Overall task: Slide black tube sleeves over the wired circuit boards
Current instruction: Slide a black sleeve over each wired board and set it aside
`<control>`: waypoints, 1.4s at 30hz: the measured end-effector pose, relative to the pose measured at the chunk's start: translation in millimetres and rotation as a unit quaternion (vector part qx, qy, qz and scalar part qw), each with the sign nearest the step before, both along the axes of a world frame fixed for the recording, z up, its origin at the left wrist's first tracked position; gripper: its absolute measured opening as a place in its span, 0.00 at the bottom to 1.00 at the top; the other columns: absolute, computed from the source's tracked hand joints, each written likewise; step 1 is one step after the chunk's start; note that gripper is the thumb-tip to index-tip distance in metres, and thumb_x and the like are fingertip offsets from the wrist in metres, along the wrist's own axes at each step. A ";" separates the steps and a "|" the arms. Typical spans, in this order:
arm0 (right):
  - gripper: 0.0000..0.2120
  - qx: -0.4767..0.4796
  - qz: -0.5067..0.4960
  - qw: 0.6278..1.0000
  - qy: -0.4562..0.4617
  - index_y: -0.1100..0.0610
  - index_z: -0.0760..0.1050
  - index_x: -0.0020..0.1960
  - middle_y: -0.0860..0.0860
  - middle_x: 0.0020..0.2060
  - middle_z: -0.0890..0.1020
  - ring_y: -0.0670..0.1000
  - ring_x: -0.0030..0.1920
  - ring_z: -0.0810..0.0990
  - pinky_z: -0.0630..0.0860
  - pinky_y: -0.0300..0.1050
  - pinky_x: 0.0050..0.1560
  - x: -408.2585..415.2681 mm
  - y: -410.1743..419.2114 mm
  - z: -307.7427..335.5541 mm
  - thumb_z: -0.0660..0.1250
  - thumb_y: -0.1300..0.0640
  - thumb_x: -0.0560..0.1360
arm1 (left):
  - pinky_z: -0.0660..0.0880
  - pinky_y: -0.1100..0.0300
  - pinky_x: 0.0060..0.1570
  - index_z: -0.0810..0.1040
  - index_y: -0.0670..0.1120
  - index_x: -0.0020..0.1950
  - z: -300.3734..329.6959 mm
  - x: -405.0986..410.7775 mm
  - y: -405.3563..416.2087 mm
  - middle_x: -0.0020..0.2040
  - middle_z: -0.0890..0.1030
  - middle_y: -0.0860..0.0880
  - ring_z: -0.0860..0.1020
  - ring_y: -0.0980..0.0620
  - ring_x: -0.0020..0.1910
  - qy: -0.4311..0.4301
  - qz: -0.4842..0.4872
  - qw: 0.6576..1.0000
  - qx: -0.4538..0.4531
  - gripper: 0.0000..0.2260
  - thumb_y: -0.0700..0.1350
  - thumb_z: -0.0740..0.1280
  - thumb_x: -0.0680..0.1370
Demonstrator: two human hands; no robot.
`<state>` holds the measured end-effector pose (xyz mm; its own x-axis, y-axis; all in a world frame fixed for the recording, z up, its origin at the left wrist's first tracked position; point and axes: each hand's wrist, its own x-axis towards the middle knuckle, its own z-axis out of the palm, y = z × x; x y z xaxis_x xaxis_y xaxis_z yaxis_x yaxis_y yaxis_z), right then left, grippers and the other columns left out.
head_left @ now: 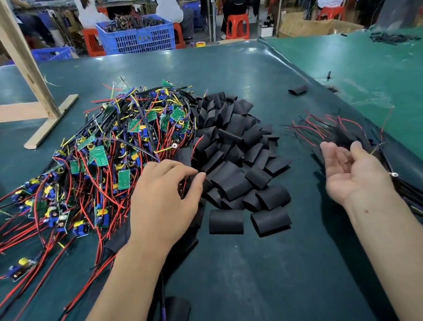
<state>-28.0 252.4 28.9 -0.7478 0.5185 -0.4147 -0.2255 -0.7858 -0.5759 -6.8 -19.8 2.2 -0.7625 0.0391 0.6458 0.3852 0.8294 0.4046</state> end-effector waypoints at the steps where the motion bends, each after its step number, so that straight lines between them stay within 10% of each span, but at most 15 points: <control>1: 0.11 0.008 0.013 1.000 -0.015 0.64 0.70 0.45 0.57 0.40 0.79 0.54 0.33 0.85 0.81 0.40 0.32 -0.2 0.0 0.1 0.63 0.58 0.82 | 0.72 0.53 0.48 0.85 0.44 0.46 0.6 -0.4 -1.1 0.44 0.83 0.49 0.76 0.44 0.45 0.013 0.014 1.000 -0.007 0.06 0.46 0.73 0.75; 13: 0.11 -0.156 0.097 0.983 -0.008 0.69 0.67 0.62 0.65 0.54 0.77 0.62 0.37 0.86 0.79 0.37 0.28 6.8 1.8 7.4 0.57 0.72 0.80 | 0.72 0.47 0.54 0.82 0.45 0.59 -0.7 -5.7 -15.1 0.53 0.82 0.45 0.72 0.41 0.61 -0.157 0.151 0.976 -0.019 0.15 0.53 0.69 0.78; 19: 0.16 -0.143 0.157 0.976 -0.038 0.58 0.69 0.71 0.65 0.49 0.83 0.52 0.36 0.86 0.78 0.28 0.37 5.0 -2.4 -0.2 0.57 0.55 0.84 | 0.76 0.50 0.45 0.84 0.46 0.54 3.8 -3.9 -15.5 0.44 0.85 0.46 0.79 0.41 0.51 -0.064 0.146 0.987 0.024 0.09 0.47 0.72 0.76; 26: 0.20 -0.008 0.348 0.934 -0.077 0.65 0.82 0.41 0.52 0.34 0.85 0.44 0.25 0.80 0.71 0.32 0.19 16.2 -28.7 10.7 0.62 0.52 0.81 | 0.77 0.58 0.53 0.82 0.46 0.56 16.4 0.5 -13.6 0.48 0.85 0.51 0.82 0.51 0.42 0.042 0.136 0.963 0.227 0.07 0.45 0.69 0.79; 30: 0.10 0.273 0.400 0.875 -0.004 0.57 0.82 0.44 0.53 0.38 0.86 0.46 0.28 0.81 0.72 0.33 0.23 24.3 -52.7 14.8 0.69 0.51 0.74 | 0.73 0.64 0.59 0.82 0.41 0.57 22.7 9.1 -5.7 0.56 0.82 0.50 0.81 0.53 0.53 0.183 0.043 0.974 0.128 0.07 0.38 0.69 0.79; 35: 0.14 0.295 0.500 0.796 0.169 0.55 0.82 0.54 0.58 0.48 0.85 0.55 0.39 0.85 0.78 0.40 0.31 37.8 -72.4 13.6 0.73 0.52 0.70 | 0.78 0.52 0.55 0.82 0.41 0.58 16.1 19.9 21.9 0.58 0.81 0.46 0.82 0.48 0.54 0.185 -0.183 0.964 0.045 0.14 0.31 0.71 0.74; 42: 0.11 0.297 0.396 0.852 0.174 0.61 0.80 0.51 0.56 0.41 0.85 0.53 0.36 0.84 0.79 0.39 0.35 32.0 -74.9 7.2 0.68 0.57 0.70 | 0.74 0.46 0.45 0.85 0.39 0.43 21.1 11.0 18.2 0.44 0.83 0.45 0.80 0.42 0.42 0.233 -0.157 0.959 -0.019 0.02 0.38 0.75 0.73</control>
